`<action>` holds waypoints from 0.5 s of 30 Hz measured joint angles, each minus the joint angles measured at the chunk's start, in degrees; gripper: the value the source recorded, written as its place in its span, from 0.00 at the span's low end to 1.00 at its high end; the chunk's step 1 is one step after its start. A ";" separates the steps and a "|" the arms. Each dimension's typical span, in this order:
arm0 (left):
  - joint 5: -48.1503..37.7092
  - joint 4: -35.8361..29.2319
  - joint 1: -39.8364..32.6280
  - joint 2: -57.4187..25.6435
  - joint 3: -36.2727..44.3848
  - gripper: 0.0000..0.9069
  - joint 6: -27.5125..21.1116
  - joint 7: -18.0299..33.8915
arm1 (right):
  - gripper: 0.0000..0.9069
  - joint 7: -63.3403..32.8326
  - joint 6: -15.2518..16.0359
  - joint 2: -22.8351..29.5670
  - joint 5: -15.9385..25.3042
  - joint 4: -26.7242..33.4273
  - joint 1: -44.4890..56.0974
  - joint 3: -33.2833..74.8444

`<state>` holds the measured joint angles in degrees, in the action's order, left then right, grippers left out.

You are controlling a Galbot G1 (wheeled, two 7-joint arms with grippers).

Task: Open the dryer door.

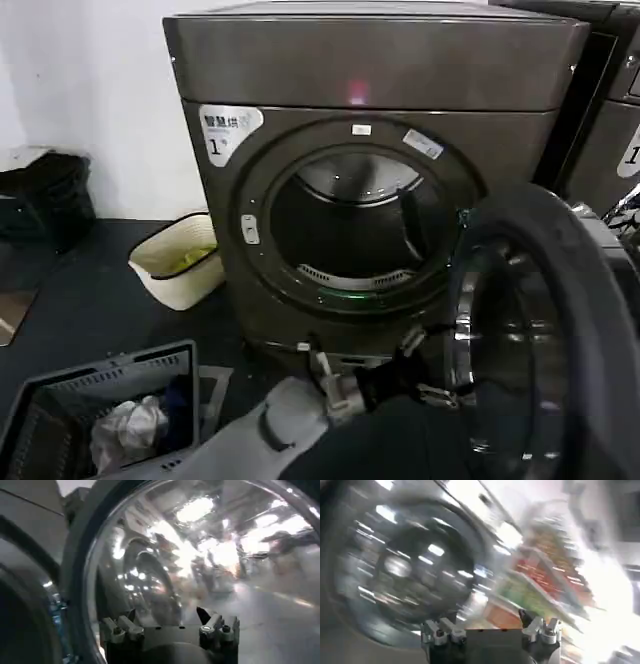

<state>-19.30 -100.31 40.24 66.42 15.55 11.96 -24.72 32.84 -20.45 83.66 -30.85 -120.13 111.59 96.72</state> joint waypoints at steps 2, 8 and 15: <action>0.32 0.66 -0.83 1.10 1.54 1.00 0.01 0.29 | 1.00 -6.83 1.73 1.88 3.82 0.29 -0.43 1.58; 2.23 2.58 -2.43 4.13 5.00 1.00 -0.37 1.26 | 1.00 -24.16 8.45 7.20 12.69 1.34 -2.31 5.58; 5.71 4.73 -3.04 8.43 6.79 1.00 -1.32 1.90 | 1.00 -36.33 16.29 8.57 16.57 3.94 -6.44 12.77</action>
<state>-13.59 -95.58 37.20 74.85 22.35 10.64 -22.82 -3.49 -4.16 92.22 -14.28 -116.18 105.15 109.49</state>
